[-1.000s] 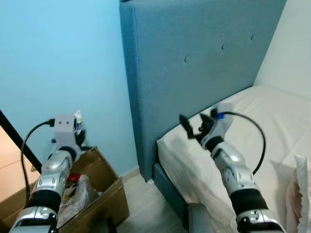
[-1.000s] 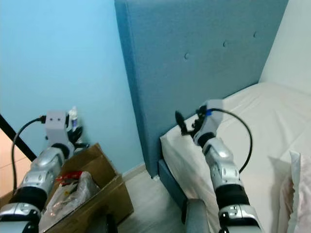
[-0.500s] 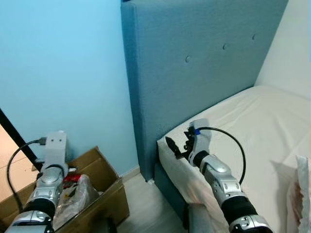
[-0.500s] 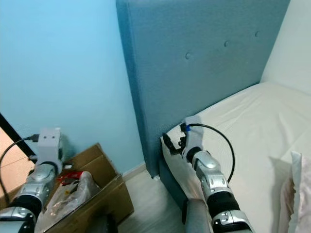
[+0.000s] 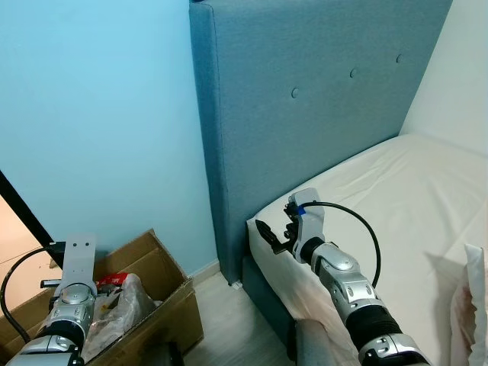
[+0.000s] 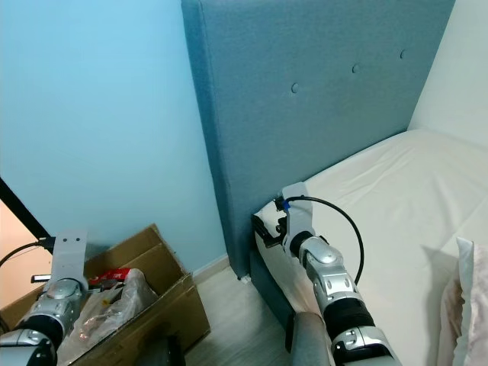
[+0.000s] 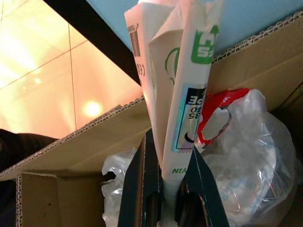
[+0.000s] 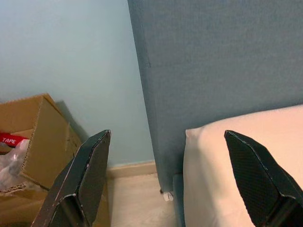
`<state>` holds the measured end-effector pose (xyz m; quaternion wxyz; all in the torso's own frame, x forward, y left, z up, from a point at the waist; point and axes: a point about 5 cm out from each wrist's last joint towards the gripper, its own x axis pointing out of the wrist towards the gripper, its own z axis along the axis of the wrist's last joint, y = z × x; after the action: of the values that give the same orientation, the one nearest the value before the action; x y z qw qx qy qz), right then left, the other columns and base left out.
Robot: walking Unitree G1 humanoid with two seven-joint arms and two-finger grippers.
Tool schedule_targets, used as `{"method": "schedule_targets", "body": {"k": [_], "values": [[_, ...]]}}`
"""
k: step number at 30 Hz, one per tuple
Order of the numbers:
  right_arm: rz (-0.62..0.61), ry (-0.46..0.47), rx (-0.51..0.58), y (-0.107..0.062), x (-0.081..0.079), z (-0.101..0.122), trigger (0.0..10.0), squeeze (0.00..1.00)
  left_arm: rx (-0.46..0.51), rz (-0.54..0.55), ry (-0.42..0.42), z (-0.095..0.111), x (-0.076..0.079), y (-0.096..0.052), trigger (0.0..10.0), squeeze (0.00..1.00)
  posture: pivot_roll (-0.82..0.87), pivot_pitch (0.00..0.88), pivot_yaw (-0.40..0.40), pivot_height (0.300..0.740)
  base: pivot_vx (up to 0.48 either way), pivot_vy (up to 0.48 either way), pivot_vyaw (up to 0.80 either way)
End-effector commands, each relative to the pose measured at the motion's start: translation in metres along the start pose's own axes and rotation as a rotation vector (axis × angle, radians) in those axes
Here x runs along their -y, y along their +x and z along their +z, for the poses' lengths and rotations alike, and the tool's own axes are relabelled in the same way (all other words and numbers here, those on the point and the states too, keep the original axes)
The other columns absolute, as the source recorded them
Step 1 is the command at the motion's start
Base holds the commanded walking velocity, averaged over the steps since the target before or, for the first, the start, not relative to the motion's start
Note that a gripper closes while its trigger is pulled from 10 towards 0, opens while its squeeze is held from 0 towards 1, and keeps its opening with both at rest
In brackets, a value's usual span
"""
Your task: Clean up the room
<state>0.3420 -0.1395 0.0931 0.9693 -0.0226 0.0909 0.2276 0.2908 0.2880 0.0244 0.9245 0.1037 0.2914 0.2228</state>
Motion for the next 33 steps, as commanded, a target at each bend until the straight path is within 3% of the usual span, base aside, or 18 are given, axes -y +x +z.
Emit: {"method": "schedule_targets", "body": {"k": [1,15,16,33], "values": [[0.01,-0.007,-0.021,0.0,-0.002,-0.005,10.0,0.0,-0.056,0.014,-0.013,-0.01,-0.001,-0.001,10.0,0.0,-0.09,0.02,0.018,0.55,0.0,0.0,0.0],[0.008,-0.015,-0.023,0.001,0.001,-0.003,10.0,0.0,-0.1,0.025,0.005,-0.019,-0.004,-0.002,10.0,0.0,-0.1,0.014,0.019,0.55,0.0,0.0,0.0],[0.005,-0.014,-0.02,0.001,0.001,-0.003,10.0,0.0,-0.096,0.025,0.006,-0.02,-0.004,-0.002,10.0,1.0,-0.1,0.014,0.019,0.55,0.0,0.0,0.0],[-0.002,-0.013,-0.014,0.002,0.003,-0.002,10.0,0.0,-0.088,0.016,0.009,-0.018,-0.002,-0.002,10.0,1.0,-0.1,0.011,0.018,0.55,0.0,0.0,0.0]]}}
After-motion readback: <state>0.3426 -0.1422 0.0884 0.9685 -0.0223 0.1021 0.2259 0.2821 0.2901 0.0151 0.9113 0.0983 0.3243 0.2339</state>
